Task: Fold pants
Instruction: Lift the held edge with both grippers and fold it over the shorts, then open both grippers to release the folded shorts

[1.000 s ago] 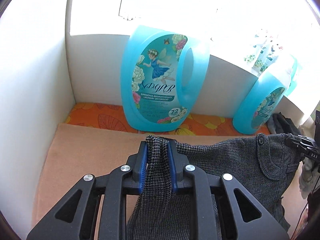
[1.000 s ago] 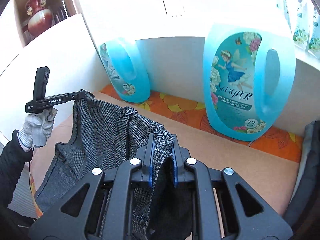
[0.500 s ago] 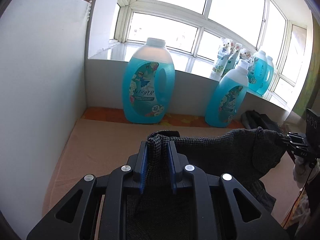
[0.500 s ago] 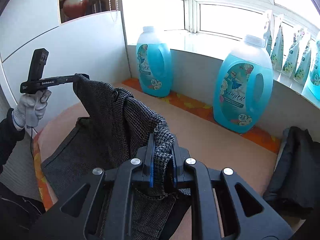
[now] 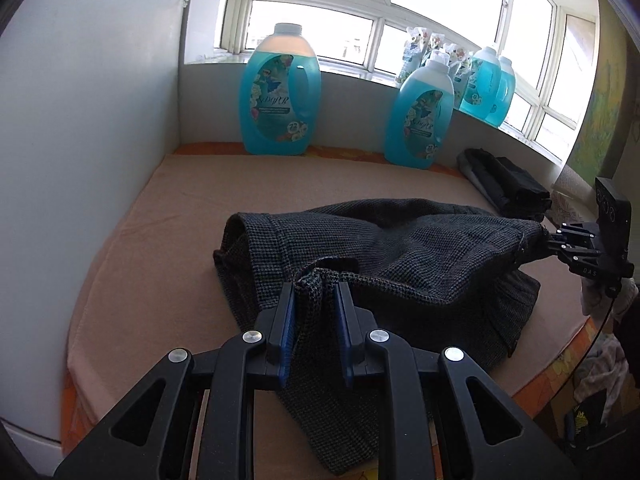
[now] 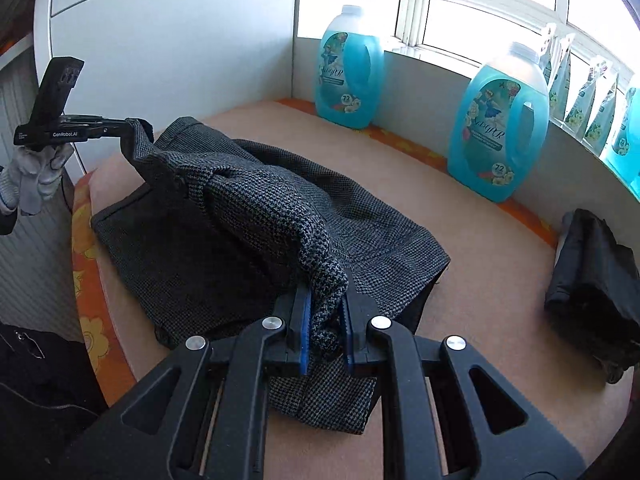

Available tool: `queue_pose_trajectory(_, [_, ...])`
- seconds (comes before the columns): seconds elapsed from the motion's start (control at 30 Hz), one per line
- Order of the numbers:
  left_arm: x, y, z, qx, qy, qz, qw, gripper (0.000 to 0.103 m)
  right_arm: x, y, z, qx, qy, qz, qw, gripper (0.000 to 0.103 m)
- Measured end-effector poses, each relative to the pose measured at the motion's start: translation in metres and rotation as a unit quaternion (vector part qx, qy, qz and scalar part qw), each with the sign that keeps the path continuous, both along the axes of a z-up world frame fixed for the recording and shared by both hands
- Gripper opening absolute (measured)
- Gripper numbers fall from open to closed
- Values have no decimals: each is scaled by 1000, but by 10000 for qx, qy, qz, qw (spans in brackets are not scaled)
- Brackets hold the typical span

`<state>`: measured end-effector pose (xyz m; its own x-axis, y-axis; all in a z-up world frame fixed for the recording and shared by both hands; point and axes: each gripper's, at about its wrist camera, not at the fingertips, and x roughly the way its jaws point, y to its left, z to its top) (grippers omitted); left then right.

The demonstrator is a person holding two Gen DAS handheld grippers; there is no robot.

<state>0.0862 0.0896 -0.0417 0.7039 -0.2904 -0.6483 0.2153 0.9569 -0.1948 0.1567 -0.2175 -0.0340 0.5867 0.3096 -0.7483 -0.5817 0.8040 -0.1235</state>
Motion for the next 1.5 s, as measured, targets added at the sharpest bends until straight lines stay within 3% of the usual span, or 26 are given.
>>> queue_pose_trajectory(0.13, [-18, -5, -27, -14, 318, -20, 9995, 17, -14, -3, -19, -232, 39, -7, 9997, 13])
queue_pose_trajectory(0.3, [-34, -8, -29, -104, 335, -5, 9994, 17, -22, -7, -27, -343, 8, -27, 9994, 13])
queue_pose_trajectory(0.47, [-50, -10, -31, 62, 446, -148, 9989, 17, -29, -9, -32, -564, -20, 53, 9984, 13])
queue_pose_trajectory(0.63, [-70, -21, -36, 533, 606, -443, 9958, 17, -31, -14, -39, -759, -17, -6, 9971, 13])
queue_pose_trajectory(0.7, [-72, -17, -38, 477, 781, -467, 9947, 17, -31, -15, -41, -831, 30, -66, 9965, 25])
queue_pose_trajectory(0.83, [-82, -7, -28, 407, 823, -410, 9949, 17, -37, -20, -36, -794, 57, -35, 9968, 26])
queue_pose_trajectory(0.9, [-83, -2, -16, 395, 675, -325, 9964, 17, -41, -25, -26, -623, 112, -55, 9980, 34])
queue_pose_trajectory(1.0, [-77, 1, 7, 259, 341, -271, 9987, 17, -49, -34, -1, -36, 105, 17, 9999, 41])
queue_pose_trajectory(1.1, [-59, -11, 23, 436, 22, -325, 9985, 18, -43, -37, 29, 522, 27, -55, 9986, 42])
queue_pose_trajectory(1.2, [-33, -23, 22, 605, -77, -405, 9973, 18, -29, -25, 52, 765, -52, -23, 9971, 42])
queue_pose_trajectory(1.33, [4, -28, 1, 701, 110, -327, 9969, 18, 5, 10, 66, 754, -101, 111, 9970, 42])
queue_pose_trajectory(1.5, [26, -20, -34, 652, 573, -142, 9961, 18, 58, 70, 62, 588, 77, 381, 9975, 42])
